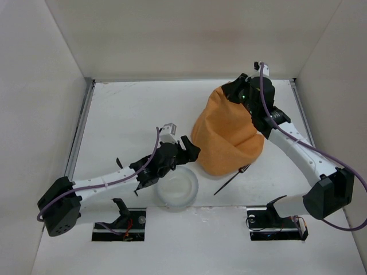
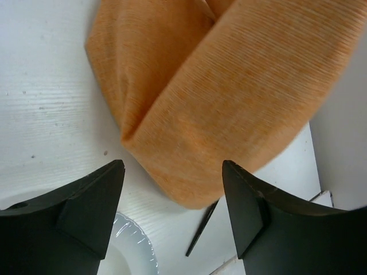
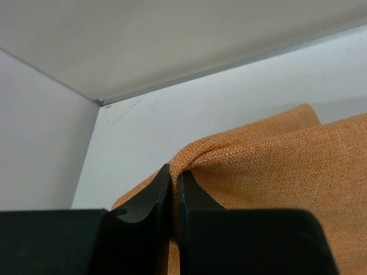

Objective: Set the dinner table for one person

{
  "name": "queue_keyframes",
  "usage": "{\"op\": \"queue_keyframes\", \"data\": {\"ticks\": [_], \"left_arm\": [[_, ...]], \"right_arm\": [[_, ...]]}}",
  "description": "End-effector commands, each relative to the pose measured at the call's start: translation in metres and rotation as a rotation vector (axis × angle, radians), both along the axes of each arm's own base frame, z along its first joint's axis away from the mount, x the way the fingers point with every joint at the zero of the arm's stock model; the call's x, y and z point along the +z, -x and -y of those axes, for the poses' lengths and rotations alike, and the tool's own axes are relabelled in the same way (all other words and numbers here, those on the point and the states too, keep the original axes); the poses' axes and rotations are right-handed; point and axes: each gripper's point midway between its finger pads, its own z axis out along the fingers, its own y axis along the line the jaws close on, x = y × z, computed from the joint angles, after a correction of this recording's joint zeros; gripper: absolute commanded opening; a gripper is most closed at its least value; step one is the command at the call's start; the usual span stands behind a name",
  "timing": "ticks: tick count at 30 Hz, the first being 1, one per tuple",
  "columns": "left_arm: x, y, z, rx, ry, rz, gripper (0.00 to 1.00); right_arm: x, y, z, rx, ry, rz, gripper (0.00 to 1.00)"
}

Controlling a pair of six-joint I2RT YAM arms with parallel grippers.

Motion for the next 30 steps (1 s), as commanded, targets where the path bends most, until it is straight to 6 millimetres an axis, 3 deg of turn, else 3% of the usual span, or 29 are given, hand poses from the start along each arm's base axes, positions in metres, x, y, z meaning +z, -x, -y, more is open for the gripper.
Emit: {"op": "queue_keyframes", "data": {"ticks": [1,3,7,12,14,19,24,26,27,29,30], "left_arm": [[0.033,-0.002,0.001,-0.035,-0.041,0.136,0.69],[0.037,-0.004,0.006,-0.074,-0.119,0.198,0.72],[0.041,-0.039,-0.003,0.023,-0.307,0.306,0.82],[0.082,-0.056,0.015,0.057,-0.316,0.455,0.89],[0.085,-0.067,0.012,0.08,-0.362,0.483,0.91],[0.045,-0.1,-0.01,0.14,-0.524,0.456,0.97],[0.01,-0.13,-0.001,0.087,-0.603,0.449,0.96],[-0.002,-0.135,-0.004,0.094,-0.636,0.43,0.85],[-0.006,-0.134,0.0,0.072,-0.636,0.428,0.68],[-0.002,-0.133,0.004,0.057,-0.616,0.434,0.2],[0.001,-0.134,0.002,0.067,-0.611,0.436,0.13]], "right_arm": [[0.067,-0.004,-0.003,0.005,-0.039,0.157,0.04],[0.082,-0.004,-0.005,0.014,-0.046,0.176,0.03],[0.104,-0.005,-0.01,0.024,-0.028,0.203,0.03],[0.11,-0.007,-0.029,0.049,0.002,0.201,0.03],[0.109,-0.008,-0.033,0.05,0.008,0.196,0.03],[0.114,-0.004,-0.039,0.064,0.001,0.205,0.03],[0.121,-0.001,-0.038,0.07,0.002,0.211,0.03],[0.122,0.001,-0.037,0.074,0.004,0.213,0.03],[0.122,0.001,-0.037,0.075,0.004,0.213,0.03],[0.119,-0.001,-0.037,0.075,0.004,0.21,0.03],[0.117,-0.003,-0.037,0.076,0.006,0.206,0.03]]}}
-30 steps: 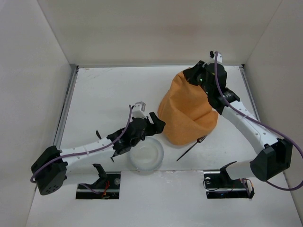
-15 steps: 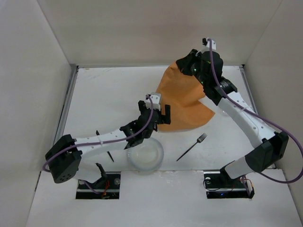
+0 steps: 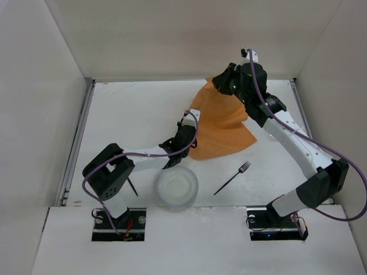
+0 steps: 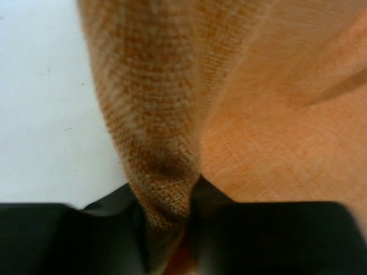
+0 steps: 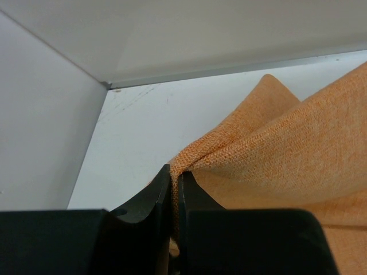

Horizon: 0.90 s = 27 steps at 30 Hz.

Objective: Set the dinner table for one person

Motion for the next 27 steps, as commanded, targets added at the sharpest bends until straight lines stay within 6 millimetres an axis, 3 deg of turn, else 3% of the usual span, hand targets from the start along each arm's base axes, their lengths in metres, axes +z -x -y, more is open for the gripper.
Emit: {"op": "queue_keyframes", "data": {"ticks": [1,3,5,8,9,11,13,14,16,18,22,24,27], "left_arm": [[0.038,-0.014,0.0,0.017,0.042,0.074,0.11],[0.059,-0.037,-0.022,0.118,0.057,0.104,0.09],[0.093,-0.066,-0.048,0.227,0.093,0.146,0.07],[0.172,-0.105,-0.083,0.356,0.12,0.23,0.05],[0.208,-0.114,-0.094,0.386,0.122,0.272,0.04],[0.28,-0.119,-0.111,0.418,0.122,0.378,0.04],[0.323,-0.111,-0.119,0.419,0.095,0.45,0.04],[0.331,-0.105,-0.121,0.422,0.074,0.47,0.05],[0.321,-0.091,-0.124,0.439,0.032,0.475,0.05],[0.291,-0.072,-0.13,0.481,0.022,0.469,0.06],[0.168,-0.022,-0.144,0.583,-0.044,0.381,0.09],[0.106,0.013,-0.153,0.648,-0.098,0.33,0.15],[0.069,0.058,-0.153,0.643,-0.172,0.303,0.34]], "right_arm": [[0.073,-0.005,0.001,-0.004,-0.092,0.195,0.03],[0.072,-0.016,-0.003,-0.002,-0.09,0.194,0.03],[0.087,-0.028,-0.004,0.003,-0.104,0.221,0.02],[0.139,-0.034,0.006,0.009,-0.156,0.316,0.02],[0.16,-0.03,0.012,0.006,-0.174,0.357,0.02],[0.198,-0.017,0.026,0.006,-0.203,0.434,0.02],[0.215,0.001,0.035,0.024,-0.217,0.48,0.02],[0.212,0.007,0.037,0.037,-0.215,0.482,0.03],[0.183,0.012,0.037,0.065,-0.205,0.461,0.03],[0.129,0.012,0.031,0.106,-0.19,0.413,0.03],[-0.006,0.023,0.02,0.179,-0.167,0.255,0.03],[-0.063,0.033,0.021,0.179,-0.183,0.164,0.02],[-0.116,0.055,0.027,0.162,-0.234,0.06,0.02]]}}
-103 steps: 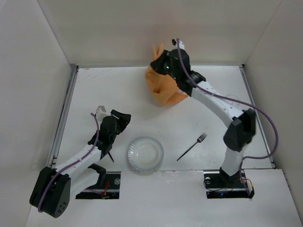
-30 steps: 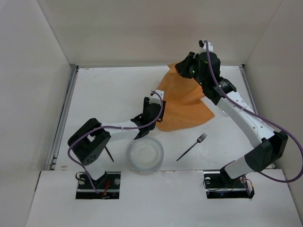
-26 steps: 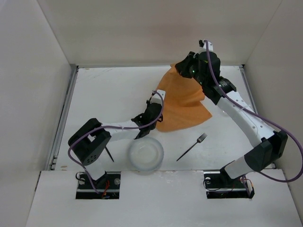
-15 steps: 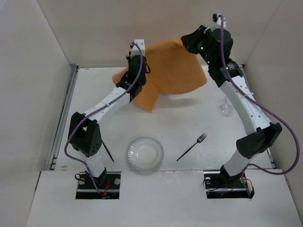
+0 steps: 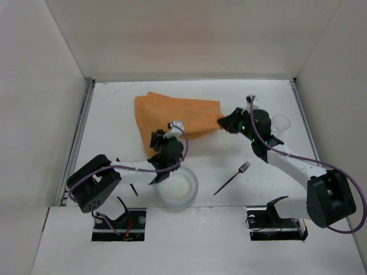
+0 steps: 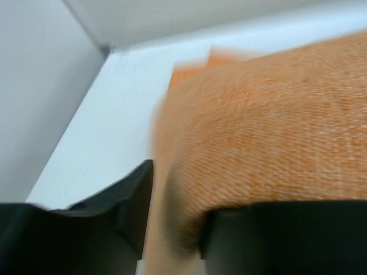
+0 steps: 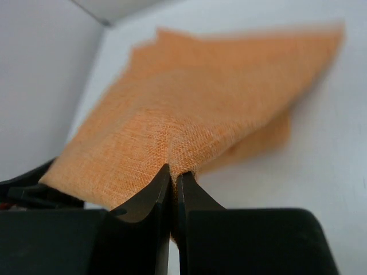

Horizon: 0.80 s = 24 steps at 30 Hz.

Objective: Set the dinner table for one person

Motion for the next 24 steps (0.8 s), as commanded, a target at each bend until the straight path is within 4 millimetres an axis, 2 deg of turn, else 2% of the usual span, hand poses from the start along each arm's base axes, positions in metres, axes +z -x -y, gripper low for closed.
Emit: {"op": "queue_keyframes", "data": {"ticks": [1,5,8,11,14,16,19,21,24], "left_arm": [[0.007,0.047,-0.02,0.15,0.093,0.102,0.38],[0.01,0.084,-0.02,0.058,0.077,0.094,0.48],[0.017,0.103,-0.023,0.024,0.095,0.096,0.52],[0.033,0.111,-0.025,-0.018,0.184,0.125,0.54],[0.051,0.11,-0.018,-0.059,0.231,0.142,0.56],[0.07,0.11,-0.003,-0.103,0.274,0.152,0.56],[0.106,0.107,0.034,-0.205,0.381,0.174,0.56],[0.136,0.105,0.068,-0.319,0.485,0.2,0.57],[0.176,0.098,0.111,-0.524,0.616,0.237,0.61]], "right_arm": [[-0.001,0.019,0.003,0.01,-0.115,0.047,0.02],[-0.026,0.044,0.004,0.022,-0.111,-0.015,0.03],[-0.034,0.047,0.011,0.006,-0.094,-0.044,0.03],[-0.034,0.04,0.024,-0.041,-0.084,-0.057,0.03],[-0.033,0.04,0.025,-0.042,-0.069,-0.069,0.03],[-0.039,0.041,0.025,-0.041,-0.05,-0.086,0.03],[-0.054,0.04,0.026,-0.061,-0.038,-0.129,0.03],[-0.06,0.04,0.024,-0.065,-0.039,-0.148,0.03],[-0.055,0.039,0.019,-0.046,-0.057,-0.151,0.03]]}}
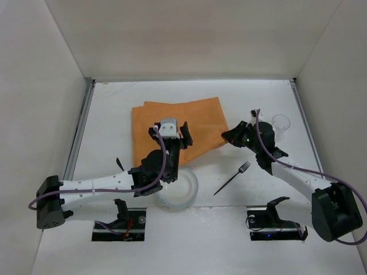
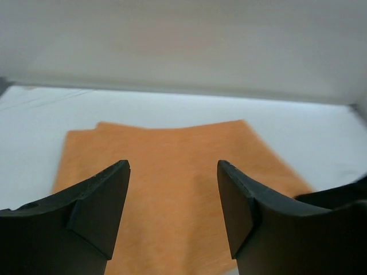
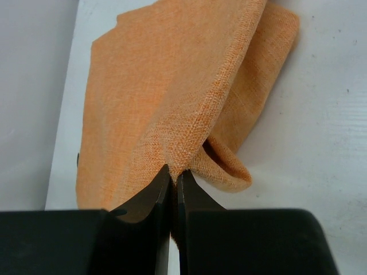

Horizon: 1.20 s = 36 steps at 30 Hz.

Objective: Set the dinner table for one person

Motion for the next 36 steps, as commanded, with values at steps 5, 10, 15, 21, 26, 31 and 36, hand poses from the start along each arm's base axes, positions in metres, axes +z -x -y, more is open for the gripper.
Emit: {"op": "queue_keyframes", "data": {"ticks": [5,10,15,21,26,31,36], "left_arm": [[0.012,-0.031,0.041,-0.201,0.205,-0.094,0.64],[-0.087,-0.029,-0.046,0.044,0.243,-0.434,0.64],[-0.151,0.018,-0.118,0.202,0.36,-0.682,0.63],[-0.203,0.067,-0.156,0.361,0.453,-0.891,0.64],[-0.235,0.082,-0.159,0.408,0.457,-0.974,0.64],[-0.25,0.077,-0.152,0.41,0.492,-0.987,0.65],[-0.265,0.066,-0.149,0.429,0.554,-0.969,0.66]], "right_arm": [[0.05,-0.02,-0.009,-0.004,-0.046,0.114,0.04],[0.041,-0.022,-0.009,-0.011,-0.034,0.094,0.04],[0.031,-0.026,-0.002,-0.039,-0.037,0.082,0.04],[0.033,-0.025,0.001,-0.04,-0.039,0.09,0.04],[0.032,-0.023,0.001,-0.035,-0.038,0.089,0.04],[0.031,-0.022,0.001,-0.032,-0.038,0.09,0.04],[0.031,-0.02,-0.001,-0.021,-0.04,0.092,0.04]]}}
